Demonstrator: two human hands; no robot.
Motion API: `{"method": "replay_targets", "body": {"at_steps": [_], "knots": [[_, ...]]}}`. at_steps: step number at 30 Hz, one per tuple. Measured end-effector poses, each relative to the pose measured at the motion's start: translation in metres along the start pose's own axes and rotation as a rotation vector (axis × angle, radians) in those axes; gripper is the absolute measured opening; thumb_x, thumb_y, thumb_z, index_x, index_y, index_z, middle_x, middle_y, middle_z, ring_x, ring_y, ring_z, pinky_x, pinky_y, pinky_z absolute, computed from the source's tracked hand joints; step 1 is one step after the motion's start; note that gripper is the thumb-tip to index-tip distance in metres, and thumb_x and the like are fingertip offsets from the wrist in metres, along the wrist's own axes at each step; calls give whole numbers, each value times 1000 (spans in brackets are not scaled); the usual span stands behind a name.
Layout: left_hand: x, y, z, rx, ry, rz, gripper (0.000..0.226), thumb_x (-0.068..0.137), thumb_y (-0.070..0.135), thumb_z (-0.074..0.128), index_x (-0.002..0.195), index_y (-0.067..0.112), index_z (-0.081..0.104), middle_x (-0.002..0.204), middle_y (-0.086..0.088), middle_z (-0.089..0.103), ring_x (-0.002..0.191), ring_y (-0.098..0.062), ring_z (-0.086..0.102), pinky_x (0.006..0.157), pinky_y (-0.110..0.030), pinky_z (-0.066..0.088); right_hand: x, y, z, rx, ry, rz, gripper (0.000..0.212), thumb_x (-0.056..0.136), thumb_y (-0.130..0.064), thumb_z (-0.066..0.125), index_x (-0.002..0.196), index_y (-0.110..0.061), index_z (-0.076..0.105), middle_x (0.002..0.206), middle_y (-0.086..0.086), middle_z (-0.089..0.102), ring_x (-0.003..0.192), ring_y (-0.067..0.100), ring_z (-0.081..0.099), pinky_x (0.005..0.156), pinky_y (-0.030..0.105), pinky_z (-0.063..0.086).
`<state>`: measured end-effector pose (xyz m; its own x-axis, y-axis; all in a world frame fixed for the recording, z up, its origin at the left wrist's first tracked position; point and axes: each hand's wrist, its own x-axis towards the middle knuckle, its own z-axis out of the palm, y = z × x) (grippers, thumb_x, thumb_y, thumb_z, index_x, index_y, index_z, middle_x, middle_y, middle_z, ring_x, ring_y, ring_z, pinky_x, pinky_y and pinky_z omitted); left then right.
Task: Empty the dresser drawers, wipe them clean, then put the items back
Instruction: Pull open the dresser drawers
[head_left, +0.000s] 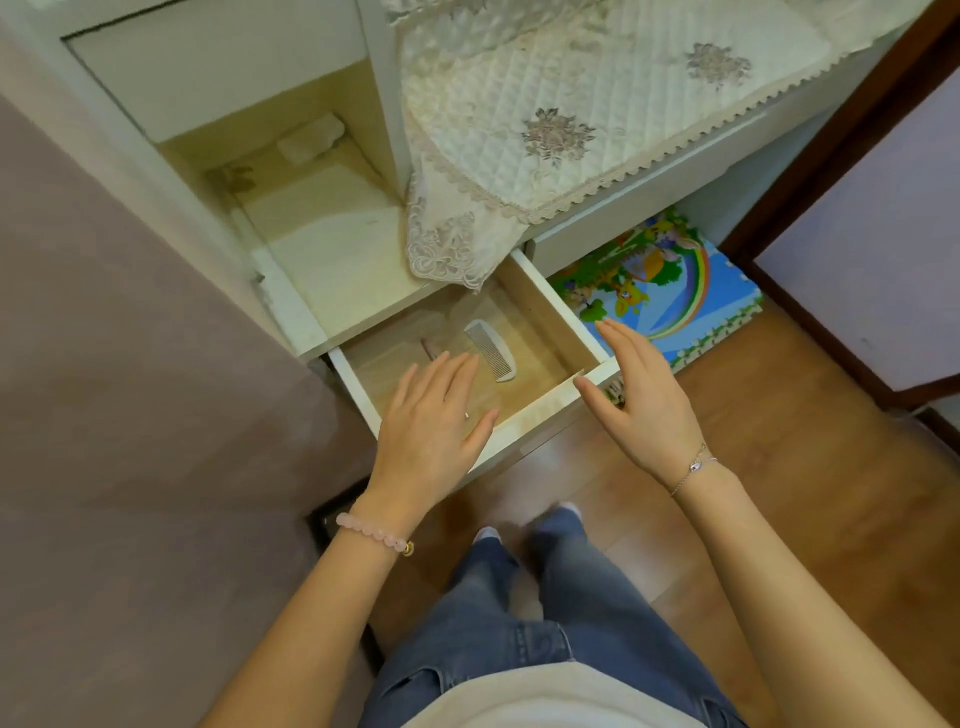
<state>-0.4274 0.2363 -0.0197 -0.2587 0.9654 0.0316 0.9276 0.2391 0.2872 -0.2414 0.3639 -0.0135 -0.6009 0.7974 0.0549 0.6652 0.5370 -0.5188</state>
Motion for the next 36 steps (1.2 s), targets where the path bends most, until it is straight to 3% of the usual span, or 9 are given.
{"method": "replay_targets", "body": {"at_steps": [9,18,24,30,36], "knots": [[70,32,22,-1,-7,35,56,93,46,44,137,12,41,139,-4,48,133,-20,37,112,-35,19,44,56,-21,27,6,46,60,92,-36,52,143,-13,32,149,4,34,138,18,28,114,32,22],[178,92,62,32,-71,-80,58,93,49,40,140,16,37,143,-2,43,136,-17,33,113,-31,11,132,158,-55,55,-118,22,60,92,-36,52,143,-13,31,150,4,31,140,18,25,116,35,22],[233,124,77,14,-61,-173,56,93,43,47,140,13,40,143,-4,44,136,-19,34,113,-33,15,188,211,-72,72,-222,-34,59,93,-34,51,144,-13,30,151,3,30,141,17,22,116,38,22],[275,127,89,12,-84,-209,55,94,43,42,141,14,37,145,-2,41,137,-17,30,114,-32,12,223,239,-63,95,-281,-37,58,93,-33,50,144,-13,30,151,2,30,141,16,23,116,36,21],[316,106,99,30,-57,-160,53,92,36,51,136,8,43,139,-9,47,132,-24,39,111,-40,23,241,252,-27,237,-315,40,56,93,-32,51,143,-12,33,149,2,33,140,15,25,115,28,20]]}}
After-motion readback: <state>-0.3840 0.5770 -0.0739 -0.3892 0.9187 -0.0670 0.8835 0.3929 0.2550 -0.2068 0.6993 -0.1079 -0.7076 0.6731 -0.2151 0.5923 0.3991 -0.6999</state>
